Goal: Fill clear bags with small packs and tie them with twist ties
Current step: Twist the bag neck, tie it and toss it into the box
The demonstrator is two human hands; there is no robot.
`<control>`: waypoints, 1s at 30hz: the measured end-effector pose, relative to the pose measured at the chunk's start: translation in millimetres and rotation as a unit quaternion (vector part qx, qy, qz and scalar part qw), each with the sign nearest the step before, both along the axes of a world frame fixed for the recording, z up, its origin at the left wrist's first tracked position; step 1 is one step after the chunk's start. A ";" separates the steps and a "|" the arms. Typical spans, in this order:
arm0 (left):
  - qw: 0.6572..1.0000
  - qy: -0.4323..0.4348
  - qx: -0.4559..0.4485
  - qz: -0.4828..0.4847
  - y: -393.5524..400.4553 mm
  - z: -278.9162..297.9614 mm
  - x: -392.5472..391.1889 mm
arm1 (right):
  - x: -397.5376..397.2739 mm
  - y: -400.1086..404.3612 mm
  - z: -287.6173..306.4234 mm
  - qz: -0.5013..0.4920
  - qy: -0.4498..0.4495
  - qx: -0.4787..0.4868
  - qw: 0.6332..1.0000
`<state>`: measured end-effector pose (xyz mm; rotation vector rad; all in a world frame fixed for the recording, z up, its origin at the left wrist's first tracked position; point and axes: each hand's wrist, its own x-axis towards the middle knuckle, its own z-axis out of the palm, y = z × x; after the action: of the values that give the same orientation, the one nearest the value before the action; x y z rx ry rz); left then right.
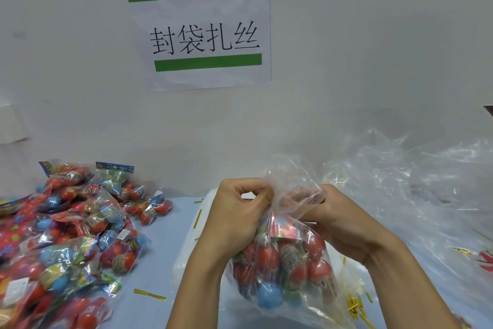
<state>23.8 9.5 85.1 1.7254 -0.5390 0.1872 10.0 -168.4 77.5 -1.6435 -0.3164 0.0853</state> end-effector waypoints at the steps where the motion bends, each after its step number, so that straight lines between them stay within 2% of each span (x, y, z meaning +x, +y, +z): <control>1: 1.000 -0.004 0.000 0.001 -0.5 0.7 -0.9 | -0.4 0.0 0.5 -0.001 0.001 -0.003 1.000; 12: 0.999 0.011 0.022 -0.022 -4.2 1.7 -3.1 | -6.2 -2.0 7.2 0.016 0.039 -0.040 0.998; 16: 0.998 0.045 0.039 -0.031 -1.7 0.9 -2.0 | -6.4 -2.5 7.7 0.010 0.044 -0.048 0.998; 23: 0.992 0.112 0.007 -0.056 -1.8 1.1 -2.3 | -8.4 4.1 9.9 0.051 0.024 -0.038 0.998; 30: 0.993 0.113 -0.037 -0.027 -12.5 -0.7 -2.2 | -3.6 12.8 6.7 0.045 0.000 -0.007 0.999</control>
<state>21.6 -3.0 84.4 1.6331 -0.4063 -0.0278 6.4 -155.5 84.2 -1.6440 -0.3898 0.1554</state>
